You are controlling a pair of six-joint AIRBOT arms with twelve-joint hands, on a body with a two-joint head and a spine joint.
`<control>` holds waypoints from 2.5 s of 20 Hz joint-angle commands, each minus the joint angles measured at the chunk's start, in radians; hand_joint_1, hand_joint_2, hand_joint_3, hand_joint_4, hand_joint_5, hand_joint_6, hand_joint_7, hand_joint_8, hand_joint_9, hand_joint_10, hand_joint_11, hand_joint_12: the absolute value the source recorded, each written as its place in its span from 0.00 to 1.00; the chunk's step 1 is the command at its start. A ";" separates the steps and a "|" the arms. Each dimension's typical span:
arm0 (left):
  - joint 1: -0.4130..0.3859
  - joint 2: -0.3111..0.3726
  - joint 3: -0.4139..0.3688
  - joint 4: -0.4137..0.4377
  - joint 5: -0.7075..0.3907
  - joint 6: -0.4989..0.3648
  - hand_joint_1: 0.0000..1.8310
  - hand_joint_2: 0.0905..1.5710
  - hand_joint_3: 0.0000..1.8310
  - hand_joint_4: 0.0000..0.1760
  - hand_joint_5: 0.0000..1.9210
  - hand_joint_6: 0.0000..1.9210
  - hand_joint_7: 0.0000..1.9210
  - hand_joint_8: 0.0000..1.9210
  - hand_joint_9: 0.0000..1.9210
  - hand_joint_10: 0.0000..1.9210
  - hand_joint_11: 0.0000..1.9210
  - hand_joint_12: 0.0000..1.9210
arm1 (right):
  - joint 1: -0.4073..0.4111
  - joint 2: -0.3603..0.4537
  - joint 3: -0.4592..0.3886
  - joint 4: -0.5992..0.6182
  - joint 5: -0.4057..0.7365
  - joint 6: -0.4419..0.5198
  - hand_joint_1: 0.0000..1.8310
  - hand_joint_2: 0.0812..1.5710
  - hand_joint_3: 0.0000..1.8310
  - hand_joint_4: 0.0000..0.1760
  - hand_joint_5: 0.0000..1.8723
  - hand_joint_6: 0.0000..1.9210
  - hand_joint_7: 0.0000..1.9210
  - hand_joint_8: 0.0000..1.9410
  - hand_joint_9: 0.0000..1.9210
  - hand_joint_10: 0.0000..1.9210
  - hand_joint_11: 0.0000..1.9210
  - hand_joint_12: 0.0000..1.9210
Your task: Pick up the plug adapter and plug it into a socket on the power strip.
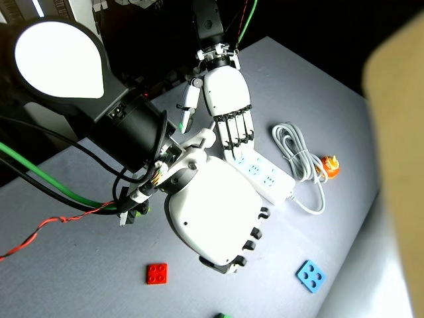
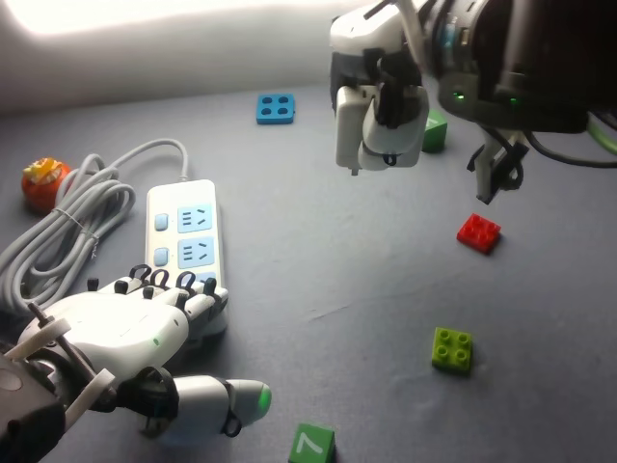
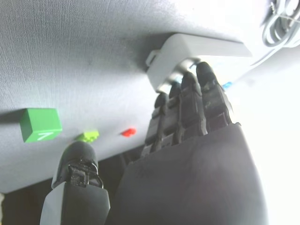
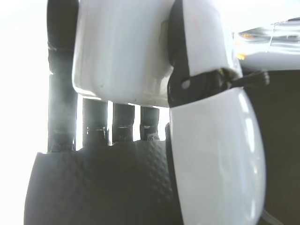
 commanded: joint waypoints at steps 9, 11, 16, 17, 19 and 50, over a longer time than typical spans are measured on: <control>0.010 -0.008 0.010 -0.002 0.007 -0.003 0.00 0.73 0.00 0.00 0.03 0.00 0.06 0.00 0.07 0.00 0.00 0.18 | -0.004 -0.204 0.186 -0.054 0.040 0.027 0.76 0.66 0.00 0.00 0.51 0.51 0.59 0.37 0.54 0.49 0.45 0.45; 0.013 -0.008 0.011 -0.002 0.011 -0.003 0.00 0.72 0.00 0.00 0.03 0.00 0.06 0.00 0.06 0.00 0.00 0.17 | -0.007 -0.252 0.226 -0.054 0.047 0.031 0.76 0.66 0.00 0.00 0.52 0.49 0.59 0.36 0.55 0.49 0.46 0.45; 0.021 -0.003 0.006 -0.002 0.020 -0.003 0.00 0.73 0.00 0.00 0.03 0.00 0.06 0.00 0.06 0.00 0.00 0.19 | -0.019 -0.406 0.382 -0.054 0.105 0.044 0.76 0.66 0.00 0.00 0.52 0.49 0.59 0.36 0.55 0.48 0.46 0.45; 0.021 -0.003 0.006 -0.002 0.021 -0.003 0.00 0.72 0.00 0.00 0.02 0.00 0.06 0.00 0.06 0.00 0.00 0.18 | -0.022 -0.429 0.410 -0.054 0.116 0.049 0.76 0.66 0.00 0.00 0.51 0.50 0.60 0.35 0.56 0.48 0.47 0.45; 0.021 -0.003 0.006 -0.002 0.021 -0.003 0.00 0.72 0.00 0.00 0.03 0.00 0.07 0.00 0.07 0.00 0.00 0.19 | -0.026 -0.470 0.458 -0.054 0.132 0.050 0.76 0.66 0.00 0.00 0.51 0.51 0.58 0.37 0.55 0.49 0.45 0.45; 0.019 -0.004 0.007 -0.002 0.016 -0.004 0.00 0.72 0.00 0.00 0.04 0.00 0.06 0.00 0.06 0.00 0.00 0.19 | -0.068 -0.526 0.506 -0.101 0.155 0.110 0.76 0.66 0.00 0.00 0.51 0.50 0.58 0.39 0.56 0.47 0.49 0.43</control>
